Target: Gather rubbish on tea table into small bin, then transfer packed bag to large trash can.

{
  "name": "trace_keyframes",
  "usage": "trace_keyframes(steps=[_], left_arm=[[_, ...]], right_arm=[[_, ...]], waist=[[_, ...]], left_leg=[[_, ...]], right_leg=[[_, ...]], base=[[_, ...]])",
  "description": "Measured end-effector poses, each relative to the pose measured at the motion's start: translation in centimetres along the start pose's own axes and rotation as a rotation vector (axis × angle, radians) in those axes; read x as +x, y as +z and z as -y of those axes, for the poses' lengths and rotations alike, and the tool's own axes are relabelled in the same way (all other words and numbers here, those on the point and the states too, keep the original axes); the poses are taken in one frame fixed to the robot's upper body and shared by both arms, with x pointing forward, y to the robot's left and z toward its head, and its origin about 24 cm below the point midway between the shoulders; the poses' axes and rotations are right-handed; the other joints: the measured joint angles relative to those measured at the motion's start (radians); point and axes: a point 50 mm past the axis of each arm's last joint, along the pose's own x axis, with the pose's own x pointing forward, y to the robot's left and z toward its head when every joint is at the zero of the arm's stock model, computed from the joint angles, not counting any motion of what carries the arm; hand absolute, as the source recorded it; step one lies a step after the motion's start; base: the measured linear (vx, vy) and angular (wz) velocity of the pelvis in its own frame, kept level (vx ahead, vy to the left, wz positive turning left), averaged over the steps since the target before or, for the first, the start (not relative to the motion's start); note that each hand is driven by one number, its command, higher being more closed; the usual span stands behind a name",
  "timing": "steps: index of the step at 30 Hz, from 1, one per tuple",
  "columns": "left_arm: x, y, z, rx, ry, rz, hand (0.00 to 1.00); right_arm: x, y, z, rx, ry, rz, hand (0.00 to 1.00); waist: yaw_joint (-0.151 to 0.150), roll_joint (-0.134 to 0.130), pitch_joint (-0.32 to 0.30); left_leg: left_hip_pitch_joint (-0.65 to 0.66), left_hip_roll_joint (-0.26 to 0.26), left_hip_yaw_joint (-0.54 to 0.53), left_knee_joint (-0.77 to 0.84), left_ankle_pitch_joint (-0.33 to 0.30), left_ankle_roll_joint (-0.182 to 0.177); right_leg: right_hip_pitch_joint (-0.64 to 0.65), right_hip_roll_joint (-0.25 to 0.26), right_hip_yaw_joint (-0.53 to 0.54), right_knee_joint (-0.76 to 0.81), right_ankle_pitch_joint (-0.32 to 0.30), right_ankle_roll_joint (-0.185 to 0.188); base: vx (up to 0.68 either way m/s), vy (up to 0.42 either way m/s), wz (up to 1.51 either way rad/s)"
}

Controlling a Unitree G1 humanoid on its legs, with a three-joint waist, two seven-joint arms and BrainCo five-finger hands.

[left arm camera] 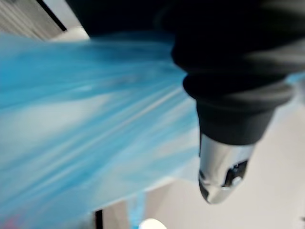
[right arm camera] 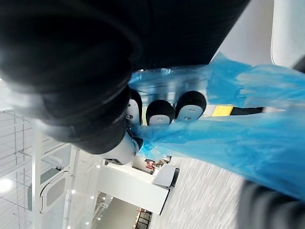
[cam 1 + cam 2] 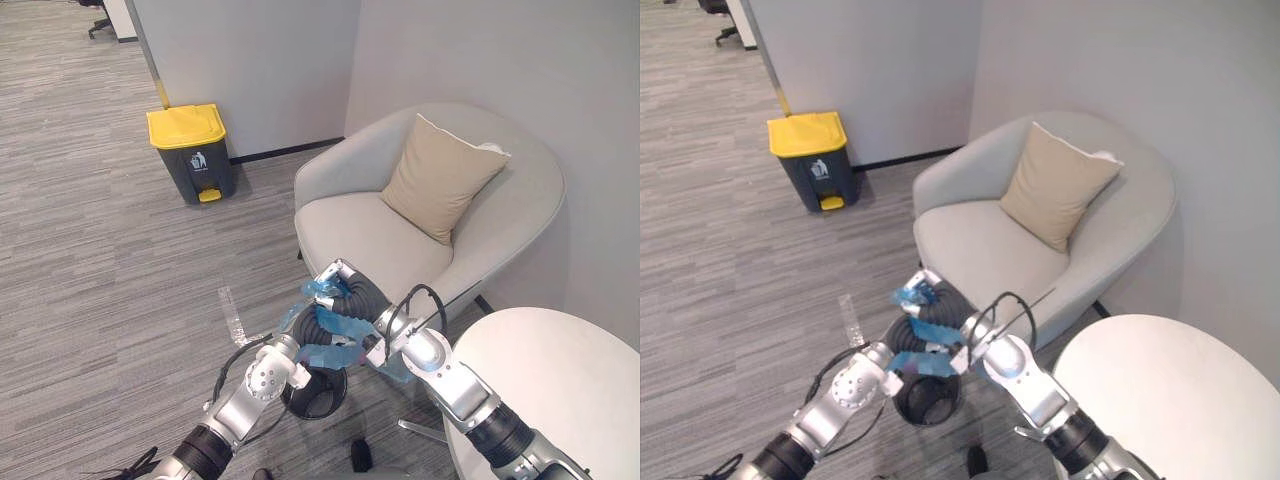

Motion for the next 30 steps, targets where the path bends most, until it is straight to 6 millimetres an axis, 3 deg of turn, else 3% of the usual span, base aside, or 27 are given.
trace_keyframes(steps=[5, 11, 12, 19, 29, 30], left_arm=[[-0.2, -1.8, 1.4, -0.034, 0.013, -0.105, 0.0], [-0.2, -2.0, 2.4, -0.069, 0.006, -0.129, 0.0], [-0.1, -1.9, 2.5, -0.072, 0.005, -0.127, 1.0], [0.4, -1.4, 4.0, -0.076, -0.031, -0.117, 1.0], [0.9, -1.5, 3.3, -0.079, 0.042, -0.133, 1.0], [0.9, -1.5, 3.2, -0.08, 0.045, -0.133, 1.0]], right_arm=[[1.6, 1.1, -1.7, 0.041, 0.049, 0.055, 1.0], [3.0, 2.2, -2.6, 0.07, 0.091, 0.108, 1.0], [3.1, 2.4, -2.7, 0.079, 0.096, 0.114, 1.0], [3.6, 2.9, -3.9, 0.166, 0.117, 0.138, 1.0], [3.9, 3.3, -4.1, 0.213, 0.103, 0.156, 1.0], [3.9, 3.3, -4.1, 0.213, 0.103, 0.157, 0.0]], waist=[[0.004, 0.0, 0.0], [0.006, 0.0, -0.001], [0.006, 0.0, -0.001], [0.005, 0.001, -0.016], [0.002, 0.001, -0.024], [0.0, 0.001, -0.024]], left_leg=[[0.004, 0.002, -0.003, -0.01, 0.007, -0.002], [0.003, 0.003, -0.02, -0.01, 0.014, -0.002], [0.002, 0.003, -0.027, -0.011, 0.015, -0.001], [-0.002, 0.006, -0.054, -0.012, 0.024, -0.005], [-0.004, 0.011, -0.035, -0.017, 0.035, -0.011], [-0.004, 0.011, -0.034, -0.017, 0.035, -0.011]], right_leg=[[0.0, 0.004, -0.002, 0.0, 0.0, 0.0], [0.003, 0.004, -0.012, 0.006, 0.0, 0.0], [0.004, 0.004, -0.014, 0.007, 0.0, 0.0], [0.003, 0.008, -0.027, 0.017, 0.0, -0.001], [-0.016, 0.015, -0.005, 0.023, 0.003, -0.007], [-0.016, 0.016, -0.004, 0.021, 0.004, -0.007]], base=[[0.0, 0.0, 0.0], [-0.01, -0.014, 0.06], [-0.02, -0.02, 0.12], [-0.03, -0.019, 0.05], [-0.02, -0.008, -0.06], [0.0, -0.003, -0.04]])
